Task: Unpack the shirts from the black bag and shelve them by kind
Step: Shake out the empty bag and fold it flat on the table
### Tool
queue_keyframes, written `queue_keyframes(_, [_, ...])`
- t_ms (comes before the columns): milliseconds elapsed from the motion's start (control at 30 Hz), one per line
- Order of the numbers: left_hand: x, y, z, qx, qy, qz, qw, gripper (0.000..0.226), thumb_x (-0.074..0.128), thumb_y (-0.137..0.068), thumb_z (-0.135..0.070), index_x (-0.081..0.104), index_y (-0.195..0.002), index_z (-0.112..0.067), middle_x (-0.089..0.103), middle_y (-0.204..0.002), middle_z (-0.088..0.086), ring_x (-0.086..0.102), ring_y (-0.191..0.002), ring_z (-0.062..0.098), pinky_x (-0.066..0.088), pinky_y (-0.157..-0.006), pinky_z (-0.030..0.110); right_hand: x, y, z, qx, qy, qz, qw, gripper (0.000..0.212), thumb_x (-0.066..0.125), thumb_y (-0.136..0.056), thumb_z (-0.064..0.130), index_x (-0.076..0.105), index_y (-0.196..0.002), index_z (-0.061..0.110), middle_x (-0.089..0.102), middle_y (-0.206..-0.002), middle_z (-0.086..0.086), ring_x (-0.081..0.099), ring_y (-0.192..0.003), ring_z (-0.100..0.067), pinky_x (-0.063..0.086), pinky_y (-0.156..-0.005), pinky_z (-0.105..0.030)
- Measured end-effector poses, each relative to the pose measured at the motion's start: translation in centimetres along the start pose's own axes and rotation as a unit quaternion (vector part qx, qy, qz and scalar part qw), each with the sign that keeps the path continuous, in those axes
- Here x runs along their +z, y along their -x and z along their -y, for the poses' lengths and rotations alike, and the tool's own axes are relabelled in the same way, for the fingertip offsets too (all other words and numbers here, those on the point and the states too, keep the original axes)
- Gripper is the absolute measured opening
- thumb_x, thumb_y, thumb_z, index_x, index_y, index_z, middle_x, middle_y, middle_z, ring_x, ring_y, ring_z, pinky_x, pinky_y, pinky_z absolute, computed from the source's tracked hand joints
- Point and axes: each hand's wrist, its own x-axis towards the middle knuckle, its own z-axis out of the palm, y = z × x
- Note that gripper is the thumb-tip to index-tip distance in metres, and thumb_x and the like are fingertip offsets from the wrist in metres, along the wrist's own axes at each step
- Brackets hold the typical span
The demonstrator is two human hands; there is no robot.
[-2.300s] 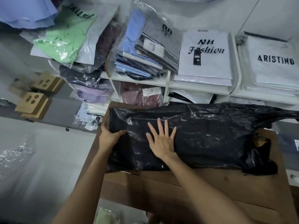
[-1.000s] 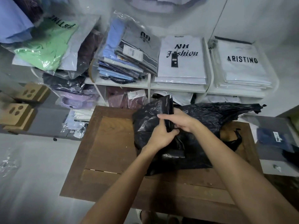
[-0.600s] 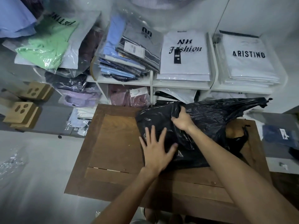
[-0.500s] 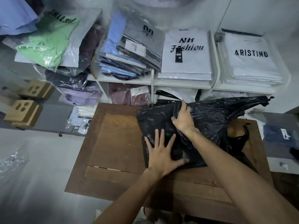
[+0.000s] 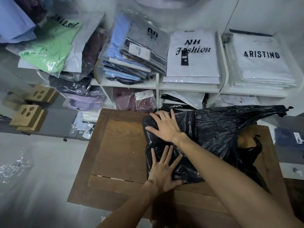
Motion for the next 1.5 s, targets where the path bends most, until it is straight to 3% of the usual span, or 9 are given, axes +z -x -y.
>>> queue_keyframes(100, [0.0, 0.0, 0.1, 0.003, 0.007, 0.002, 1.000, 0.096, 0.021, -0.086, -0.086, -0.013, -0.161, -0.037, -0.028, -0.166, 0.013, -0.033, -0.151, 0.030, -0.021, -0.107, 0.077, -1.0, -2.3, 0.9, 0.000, -0.024, 0.041, 0.999, 0.087, 0.026, -0.086, 0.086, 0.054, -0.145, 0.028, 0.056, -0.140, -0.002, 0.042, -0.139, -0.027, 0.018, -0.120, -0.054])
queue_keyframes(233, [0.0, 0.2, 0.1, 0.008, 0.002, 0.005, 1.000, 0.094, 0.019, -0.087, -0.085, -0.019, -0.158, -0.036, -0.032, -0.164, 0.013, -0.036, -0.149, 0.030, -0.019, -0.108, 0.078, -0.6, -4.6, 1.8, -0.028, -0.062, 0.029, 0.997, 0.038, 0.054, -0.100, 0.053, 0.068, -0.118, 0.023, 0.064, -0.117, 0.003, 0.052, -0.119, -0.022, 0.030, -0.102, -0.039])
queue_keyframes(400, [1.1, -0.1, 0.3, 0.036, 0.008, 0.007, 0.999, 0.090, 0.015, -0.092, -0.080, -0.028, -0.154, -0.031, -0.034, -0.163, 0.016, -0.039, -0.148, 0.032, -0.013, -0.110, 0.077, 1.4, -5.5, 2.0, 0.037, -0.163, -0.033, 0.985, 0.025, 0.057, -0.104, 0.033, 0.069, -0.096, 0.012, 0.065, -0.101, -0.002, 0.060, -0.104, -0.026, 0.045, -0.092, -0.043])
queue_keyframes(600, [-0.8, -0.5, 0.7, 0.044, 0.142, 0.060, 0.987, 0.099, 0.008, -0.083, -0.094, -0.010, -0.161, -0.037, -0.031, -0.166, 0.006, -0.040, -0.148, 0.021, -0.022, -0.114, 0.068, 2.3, -5.8, 2.0, 0.084, -0.141, -0.031, 0.986, 0.032, 0.042, -0.109, 0.039, 0.064, -0.107, 0.015, 0.062, -0.114, -0.002, 0.054, -0.116, -0.027, 0.037, -0.098, -0.046])
queue_keyframes(733, [-5.0, -1.0, 3.1, 0.000, 0.289, 0.022, 0.957, 0.085, 0.001, -0.086, -0.084, 0.050, -0.145, -0.045, 0.029, -0.165, -0.004, 0.022, -0.147, 0.024, 0.011, -0.116, 0.059, 2.4, -5.3, 1.1, 0.016, -0.053, -0.064, 0.996, 0.045, 0.033, -0.108, 0.050, 0.058, -0.127, 0.018, 0.060, -0.127, -0.002, 0.052, -0.121, -0.026, 0.036, -0.101, -0.044])
queue_keyframes(833, [-4.3, -2.4, 3.9, -0.026, 0.157, -0.125, 0.979, 0.055, 0.023, -0.101, -0.059, 0.062, -0.131, -0.035, 0.056, -0.139, -0.002, 0.046, -0.126, 0.025, 0.033, -0.102, 0.050, 2.8, -4.2, 0.1, -0.063, 0.000, -0.099, 0.993, 0.055, 0.030, -0.104, 0.063, 0.048, -0.146, 0.032, 0.059, -0.136, -0.003, 0.053, -0.125, -0.027, 0.034, -0.108, -0.048])
queue_keyframes(1167, [1.3, -2.3, 2.8, -0.031, 0.038, -0.134, 0.990, 0.063, 0.031, -0.102, -0.061, 0.027, -0.159, -0.035, 0.016, -0.170, 0.010, 0.005, -0.158, 0.032, 0.009, -0.116, 0.077, 5.2, -4.5, -0.7, -0.076, 0.020, -0.123, 0.989, 0.026, 0.062, -0.097, 0.047, 0.068, -0.111, 0.025, 0.054, -0.098, -0.013, 0.052, -0.092, -0.035, 0.049, -0.088, -0.052])
queue_keyframes(1400, [0.8, -2.3, 3.9, -0.132, 0.154, -0.158, 0.966, 0.076, 0.055, -0.073, -0.077, 0.051, -0.141, -0.043, 0.020, -0.168, 0.013, 0.005, -0.157, 0.036, -0.005, -0.117, 0.071, 3.1, -0.1, -0.6, 0.030, 0.045, -0.140, 0.989, 0.045, 0.036, -0.106, 0.052, 0.053, -0.145, 0.039, 0.044, -0.156, -0.012, 0.037, -0.144, -0.038, 0.016, -0.123, -0.061])
queue_keyframes(1500, [0.4, -2.3, 4.4, -0.208, 0.250, -0.212, 0.922, 0.059, 0.054, -0.077, -0.065, 0.064, -0.129, -0.038, 0.023, -0.166, 0.014, 0.018, -0.152, 0.043, 0.015, -0.119, 0.069, 2.9, 6.2, -0.5, 0.083, 0.052, -0.113, 0.989, 0.055, 0.030, -0.104, 0.062, 0.041, -0.153, 0.041, 0.024, -0.169, -0.011, 0.018, -0.155, -0.040, 0.012, -0.121, -0.068])
